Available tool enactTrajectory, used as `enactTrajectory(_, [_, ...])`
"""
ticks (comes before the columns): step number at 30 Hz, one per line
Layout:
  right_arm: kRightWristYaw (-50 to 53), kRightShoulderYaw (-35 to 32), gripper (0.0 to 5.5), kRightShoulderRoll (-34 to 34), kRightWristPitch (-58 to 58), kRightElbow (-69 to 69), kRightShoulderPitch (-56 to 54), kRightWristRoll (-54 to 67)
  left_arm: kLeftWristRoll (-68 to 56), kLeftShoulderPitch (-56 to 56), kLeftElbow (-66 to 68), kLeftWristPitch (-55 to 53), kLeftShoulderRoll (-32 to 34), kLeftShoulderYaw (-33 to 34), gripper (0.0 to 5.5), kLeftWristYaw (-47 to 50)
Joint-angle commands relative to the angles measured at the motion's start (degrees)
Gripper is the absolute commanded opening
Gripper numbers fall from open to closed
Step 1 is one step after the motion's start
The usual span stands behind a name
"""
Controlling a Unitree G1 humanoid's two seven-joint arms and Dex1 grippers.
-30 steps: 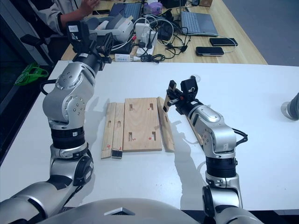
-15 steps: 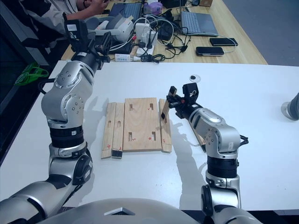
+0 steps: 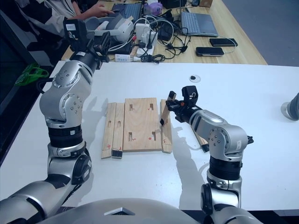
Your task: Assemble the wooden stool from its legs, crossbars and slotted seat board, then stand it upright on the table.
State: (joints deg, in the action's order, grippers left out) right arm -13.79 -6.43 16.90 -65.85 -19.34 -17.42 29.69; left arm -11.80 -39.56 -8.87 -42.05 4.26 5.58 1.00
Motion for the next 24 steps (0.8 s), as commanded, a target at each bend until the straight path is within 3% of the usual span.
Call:
enactTrajectory(1, [-0.6,3.2,0.38,3.9,1.7,2.9,1.5,-4.1,0.2,-1.3,0.3,-0.8,0.7,0.2,2.57,-0.1])
enactTrajectory(5, [-2.6,6.8,0.38,7.3,7.2,5.4,0.9,-7.4,0.3,-1.6,0.7,-0.5,0.9,0.2,2.57,-0.4])
enactTrajectory(11, [-1.4,7.7,0.38,6.0,11.7,5.2,-0.2,-9.9,0.4,-1.7,1.0,0.0,1.4,0.3,2.57,-0.8])
enactTrajectory(24, [13.6,1.8,0.38,-3.3,8.6,-0.2,-1.1,-14.9,0.2,-1.0,0.2,0.4,2.2,0.6,2.57,-1.4])
